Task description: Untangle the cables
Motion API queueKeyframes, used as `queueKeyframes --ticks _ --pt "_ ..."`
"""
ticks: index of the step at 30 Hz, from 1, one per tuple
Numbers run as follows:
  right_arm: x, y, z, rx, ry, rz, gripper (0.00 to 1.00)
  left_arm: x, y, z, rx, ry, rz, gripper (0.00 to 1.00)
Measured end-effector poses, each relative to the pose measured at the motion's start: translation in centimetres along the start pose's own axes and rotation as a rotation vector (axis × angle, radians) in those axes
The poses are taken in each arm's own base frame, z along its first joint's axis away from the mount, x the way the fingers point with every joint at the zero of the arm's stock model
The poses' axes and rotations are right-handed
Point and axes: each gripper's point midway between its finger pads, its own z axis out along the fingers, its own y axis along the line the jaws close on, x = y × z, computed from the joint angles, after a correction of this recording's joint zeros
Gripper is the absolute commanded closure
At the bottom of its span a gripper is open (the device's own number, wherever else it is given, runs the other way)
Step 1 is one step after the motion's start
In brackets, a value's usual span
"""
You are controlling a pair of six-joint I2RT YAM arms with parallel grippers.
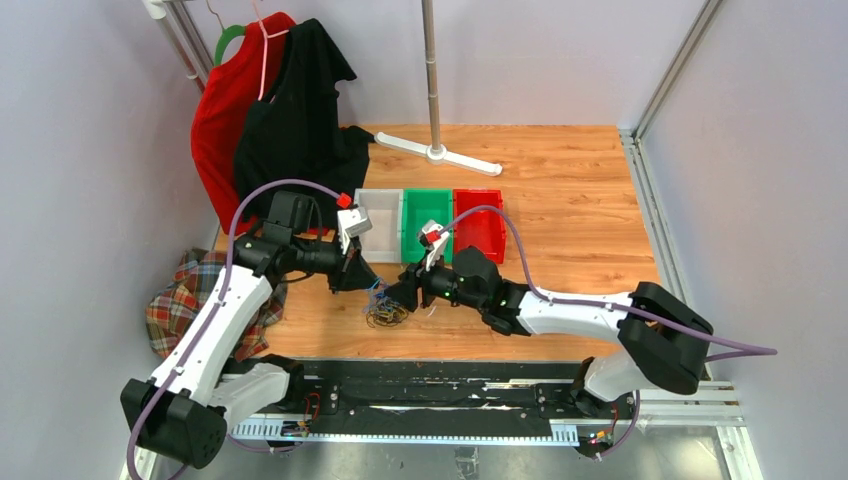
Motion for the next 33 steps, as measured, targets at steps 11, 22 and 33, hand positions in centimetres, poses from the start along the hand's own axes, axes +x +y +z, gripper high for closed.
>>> queueKeyframes --ticks 11,22,33 --pt "-2.1 0.8 2.3 -0.036 -0.057 -0.007 0.52 -1.5 -1.1 -0.7 0.01 -0.033 -0.03 0.99" --pt "0.2 -0.6 4.3 -0.012 -0.019 -0.001 0.6 -4.4 -2.3 -1.7 0.023 -0.084 -0.066 0.99" --pt "3.5 -2.1 5.5 0.02 0.048 0.016 0.6 -6.4 -3.7 -2.6 0.052 -0.125 -0.087 0.99"
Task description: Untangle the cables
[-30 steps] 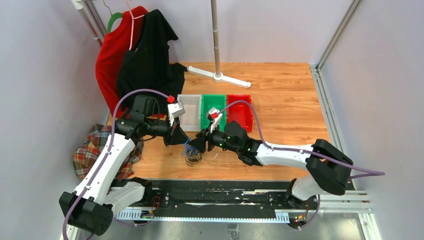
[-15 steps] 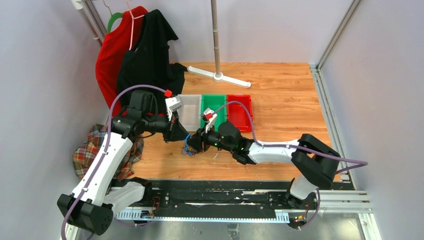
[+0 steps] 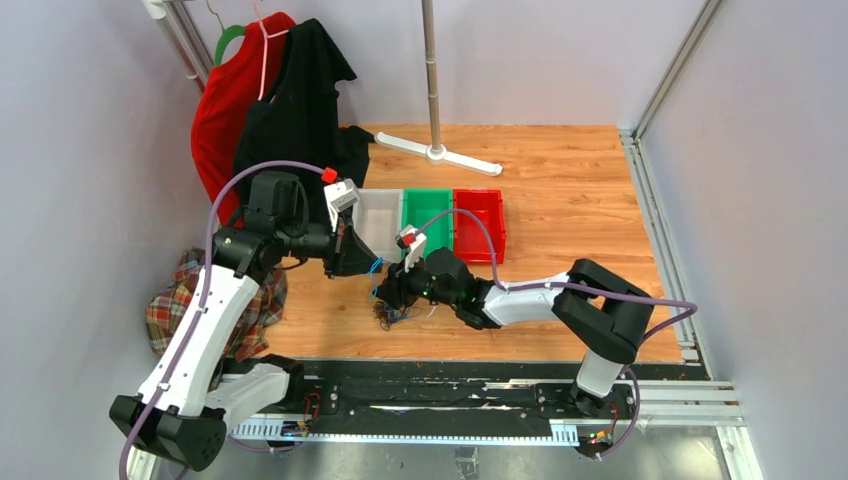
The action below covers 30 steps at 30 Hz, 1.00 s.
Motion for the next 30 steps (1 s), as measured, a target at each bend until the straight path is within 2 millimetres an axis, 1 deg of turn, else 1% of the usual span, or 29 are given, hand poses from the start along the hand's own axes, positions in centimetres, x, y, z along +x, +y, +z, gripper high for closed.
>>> queueKeyframes --ticks 7,11,17,20,22,26,30 --pt "0.1 -0.1 0.2 0.003 -0.006 0.007 0.6 -2.4 -1.2 -0.8 0.002 -0.043 0.041 0.99" --pt "0.5 -0.3 0.2 0.006 -0.001 0.015 0.6 -3.6 -1.8 -1.2 0.001 -0.063 0.063 0.99" --pt "2.6 -1.2 -0.7 0.034 0.025 0.035 0.6 -5.1 -2.5 -1.8 -0.001 -0.086 0.087 0.99" --pt "4.1 -1.8 -1.5 0.046 0.041 0.051 0.6 -6.1 -3.1 -2.2 -0.004 -0.102 0.108 0.99" --pt "5.0 -2.2 -2.1 0.057 0.045 0.061 0.61 -7.1 -3.5 -2.6 -0.01 -0.119 0.13 0.99" --pt "5.7 -2.6 -3.3 0.073 0.031 0.077 0.61 -9.6 -4.6 -3.7 -0.033 -0.161 0.191 1.0" --pt "6.0 -2.8 -4.4 0.084 0.019 0.088 0.6 -13.1 -5.8 -5.2 -0.085 -0.222 0.272 1.0"
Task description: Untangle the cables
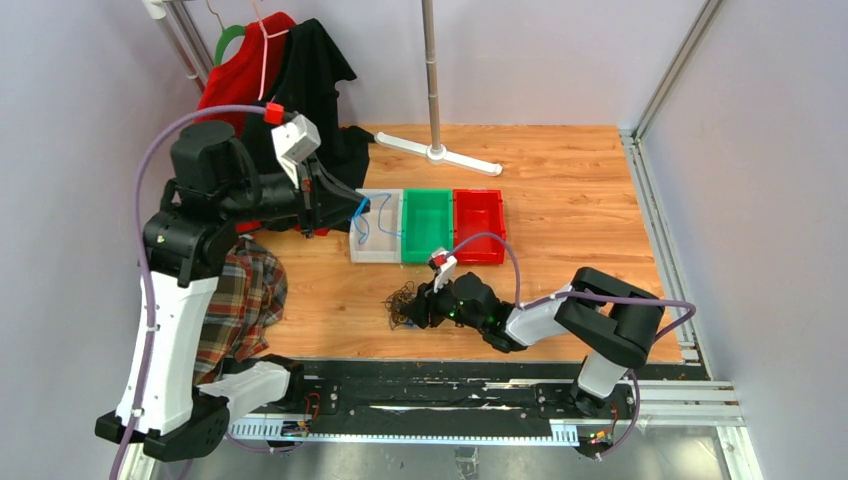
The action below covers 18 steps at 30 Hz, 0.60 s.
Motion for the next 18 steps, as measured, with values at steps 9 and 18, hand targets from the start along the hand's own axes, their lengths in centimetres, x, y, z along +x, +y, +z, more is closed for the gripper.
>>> queueKeyframes --ticks 9,18 --pt "-0.7 0.4 -1.4 0.0 -0.013 0.018 0.44 -3.6 0.0 -1.3 -0.091 -0.071 0.089 0.99" --pt "-10.8 3.6 -5.8 -0.015 -0.218 -0.037 0.29 4.7 4.6 1.4 -0.148 0.092 -0.092 0.99"
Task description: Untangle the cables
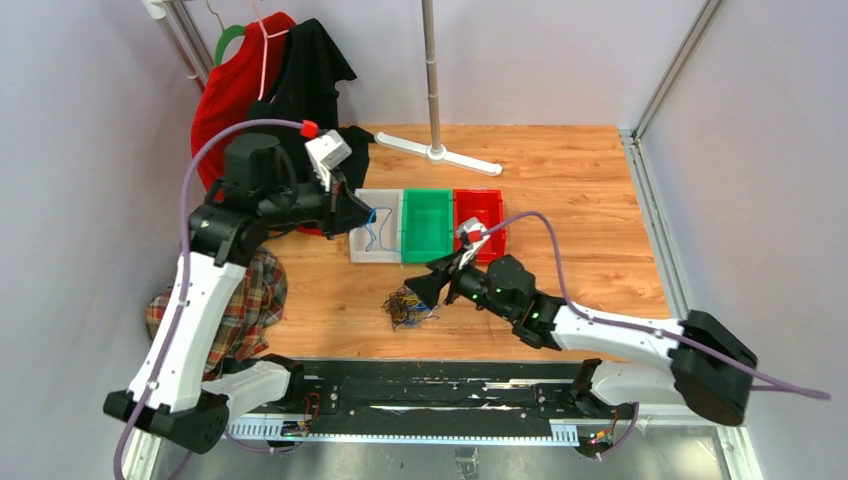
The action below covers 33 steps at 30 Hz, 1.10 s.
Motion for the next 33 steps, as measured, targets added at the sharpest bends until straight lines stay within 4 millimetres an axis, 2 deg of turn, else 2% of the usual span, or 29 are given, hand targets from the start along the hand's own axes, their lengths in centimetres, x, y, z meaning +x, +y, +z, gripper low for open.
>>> queueKeyframes --ticks 2,4,7,11,14,18,23,24,26,28,31,33 --pt "-2.7 -0.1 -0.9 0.023 -0.062 -0.024 0.3 1.9 1.2 1.4 -0.014 0.055 -0.037 0.99" --pt "-4.4 -0.7 -1.8 0.065 -0.102 -0.043 0.3 3.5 1.7 2.9 -0.014 0.103 -0.054 0.99" --pt "-6.3 -3.3 -3.6 0.189 -0.147 -0.06 0.31 5.3 2.0 5.2 -0.008 0.165 -0.058 0.99" --pt "-8.0 -7.5 -6.3 0.386 -0.192 -0.053 0.32 6.3 3.6 8.3 -0.024 0.207 -0.057 0.99" --pt "-8.5 -10.2 -8.0 0.505 -0.208 -0.038 0.33 7.2 5.5 10.4 -0.051 0.241 -0.069 0.99" --pt "-8.3 -13.4 -10.1 0.635 -0.207 -0.009 0.34 7.9 8.2 13.3 -0.095 0.277 -0.075 0.99" --pt "-7.2 -15.1 -11.0 0.7 -0.18 0.012 0.35 8.7 11.4 16.2 -0.149 0.292 -0.072 0.99" --pt "-7.2 -15.2 -11.0 0.704 -0.18 0.014 0.35 8.8 11.8 16.5 -0.157 0.293 -0.071 0.97" --pt "-7.1 -15.4 -11.0 0.708 -0.179 0.018 0.35 9.1 12.5 17.4 -0.171 0.294 -0.066 0.8" --pt "-7.0 -15.4 -11.0 0.71 -0.177 0.022 0.35 9.7 13.7 18.3 -0.192 0.302 -0.051 0.68" --pt "-7.0 -15.4 -10.9 0.707 -0.178 0.029 0.35 11.5 15.4 19.3 -0.237 0.343 -0.047 0.46" --pt "-7.0 -15.4 -10.8 0.704 -0.176 0.03 0.35 12.4 16.3 19.5 -0.263 0.37 -0.042 0.43"
